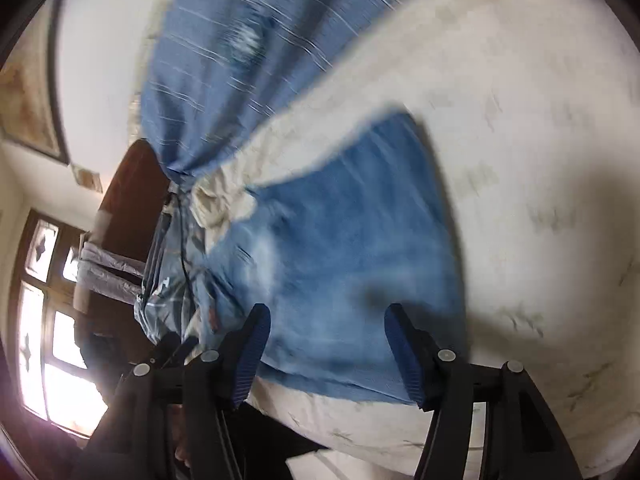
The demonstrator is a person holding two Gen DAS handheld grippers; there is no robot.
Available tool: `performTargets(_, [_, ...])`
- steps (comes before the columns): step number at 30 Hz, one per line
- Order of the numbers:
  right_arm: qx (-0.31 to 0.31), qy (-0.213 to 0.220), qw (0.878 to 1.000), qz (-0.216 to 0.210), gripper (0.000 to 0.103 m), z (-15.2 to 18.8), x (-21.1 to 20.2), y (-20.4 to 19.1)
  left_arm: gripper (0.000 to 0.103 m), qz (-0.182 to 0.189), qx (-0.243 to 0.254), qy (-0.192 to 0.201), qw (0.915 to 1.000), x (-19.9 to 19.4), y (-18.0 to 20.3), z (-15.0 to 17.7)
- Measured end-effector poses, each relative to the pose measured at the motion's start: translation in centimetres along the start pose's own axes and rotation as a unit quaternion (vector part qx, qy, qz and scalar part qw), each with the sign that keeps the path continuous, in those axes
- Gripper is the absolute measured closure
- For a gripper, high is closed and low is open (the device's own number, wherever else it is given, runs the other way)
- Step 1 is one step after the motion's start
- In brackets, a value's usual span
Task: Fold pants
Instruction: 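Grasp the jeans waistband with the left tool and lift it over the legs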
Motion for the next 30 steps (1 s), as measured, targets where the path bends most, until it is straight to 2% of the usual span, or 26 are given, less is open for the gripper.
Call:
performTargets(2, [-0.026,-0.001,0.999,-0.033,0.040,-0.1,0.1,-4.0,0.005,-0.008,-0.055,0.018,0.9983,-1.4,-3.1,-0.3])
performTargets(4, [-0.055,-0.024,0.996,-0.063,0.040,0.7,1.6,-7.9,0.005,-0.013,-0.108,0.024,0.9938,-2.4,-5.7,0.1])
performTargets(7, [-0.069,-0.088,0.989,-0.093,0.039,3.2,6.1,-12.1,0.005,-0.010,-0.182,0.022,0.9830,-2.9,-8.7,1.6])
performTargets(11, [-0.060,-0.146,0.984,-0.078,0.039,5.7,11.5,-12.2,0.006,0.009,-0.246,-0.011,0.9691,-1.4,-10.5,3.5])
performTargets(13, [-0.048,-0.177,0.982,-0.036,0.039,6.8,14.5,-9.8,0.006,0.014,-0.252,-0.020,0.9675,-0.7,-10.8,3.8])
performTargets(14, [-0.031,-0.191,0.981,-0.031,0.039,7.4,15.4,-8.9,0.006,0.020,-0.260,-0.022,0.9652,-0.4,-10.9,3.8])
performTargets(18, [-0.037,-0.186,0.981,-0.033,0.039,7.2,15.2,-9.0,0.007,0.020,-0.283,-0.043,0.9579,1.2,-11.8,4.2])
performTargets(22, [-0.044,-0.184,0.981,-0.035,0.039,7.2,15.7,-9.5,0.008,0.018,-0.279,-0.035,0.9595,2.1,-11.5,3.3])
performTargets(24, [-0.043,-0.185,0.981,-0.039,0.039,7.3,15.9,-9.7,0.014,0.029,-0.279,-0.032,0.9592,2.3,-11.0,2.6])
performTargets(26, [-0.043,-0.185,0.981,-0.044,0.039,7.2,15.4,-9.4,0.017,0.024,-0.271,-0.027,0.9620,2.6,-11.0,1.9])
performTargets(27, [-0.043,-0.185,0.981,-0.047,0.039,7.2,15.3,-9.3,0.018,0.025,-0.272,-0.031,0.9615,2.8,-11.2,1.9])
performTargets(29, [-0.045,-0.184,0.981,-0.048,0.039,7.3,15.2,-9.3,0.027,0.015,-0.283,-0.040,0.9580,3.7,-12.1,2.2])
performTargets(30, [-0.047,-0.184,0.981,-0.048,0.039,7.3,15.2,-9.3,0.027,0.016,-0.285,-0.039,0.9576,3.7,-12.2,2.2])
Point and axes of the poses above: each gripper's, at about its wrist camera, not at the fingertips, and x roughly the way its jaws point, y to its right, z to its underside, the point moved 9 cm from there along x, roughly the way its jaws point, and after that the axes turned 3 degrees about y, right-handed, at the moved point
